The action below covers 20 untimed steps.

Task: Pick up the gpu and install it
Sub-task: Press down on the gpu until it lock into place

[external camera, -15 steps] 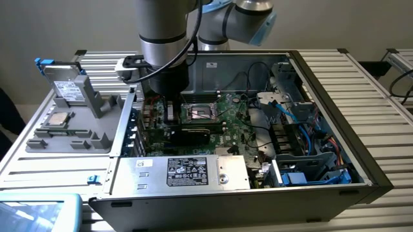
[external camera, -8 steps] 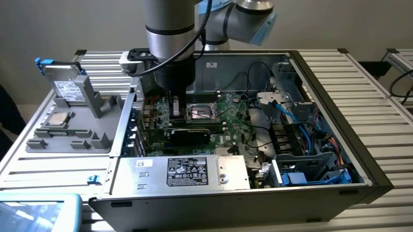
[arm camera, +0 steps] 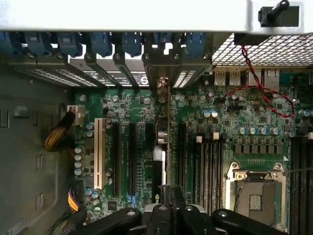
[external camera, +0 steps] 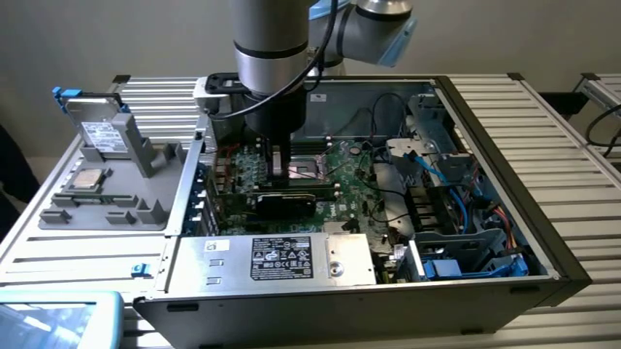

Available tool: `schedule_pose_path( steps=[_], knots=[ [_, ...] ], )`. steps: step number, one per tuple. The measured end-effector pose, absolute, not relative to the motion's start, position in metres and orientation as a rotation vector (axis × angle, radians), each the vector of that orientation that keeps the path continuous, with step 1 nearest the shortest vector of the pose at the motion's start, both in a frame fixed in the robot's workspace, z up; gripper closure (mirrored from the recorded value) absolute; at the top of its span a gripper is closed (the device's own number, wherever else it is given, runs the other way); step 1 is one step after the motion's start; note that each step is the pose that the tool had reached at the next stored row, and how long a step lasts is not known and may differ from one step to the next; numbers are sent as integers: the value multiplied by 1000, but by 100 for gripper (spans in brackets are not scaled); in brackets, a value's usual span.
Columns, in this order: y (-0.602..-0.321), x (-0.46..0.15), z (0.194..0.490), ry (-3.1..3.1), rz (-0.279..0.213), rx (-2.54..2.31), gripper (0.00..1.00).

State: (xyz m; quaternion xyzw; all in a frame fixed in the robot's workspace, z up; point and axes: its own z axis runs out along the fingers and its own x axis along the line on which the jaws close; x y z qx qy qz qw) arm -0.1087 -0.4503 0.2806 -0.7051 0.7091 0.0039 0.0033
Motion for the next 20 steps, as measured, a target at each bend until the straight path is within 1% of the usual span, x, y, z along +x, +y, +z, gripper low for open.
schedule_pose_path(
  steps=[3,5,14,16,20],
  knots=[
    [-451,-109,279,2234,41,-2221,88],
    [-451,-109,276,2238,50,-2224,88],
    [-451,-109,265,2243,39,-2230,88],
    [-451,-109,269,2244,39,-2230,88],
    [-451,-109,288,2244,39,-2231,88]
  ],
)
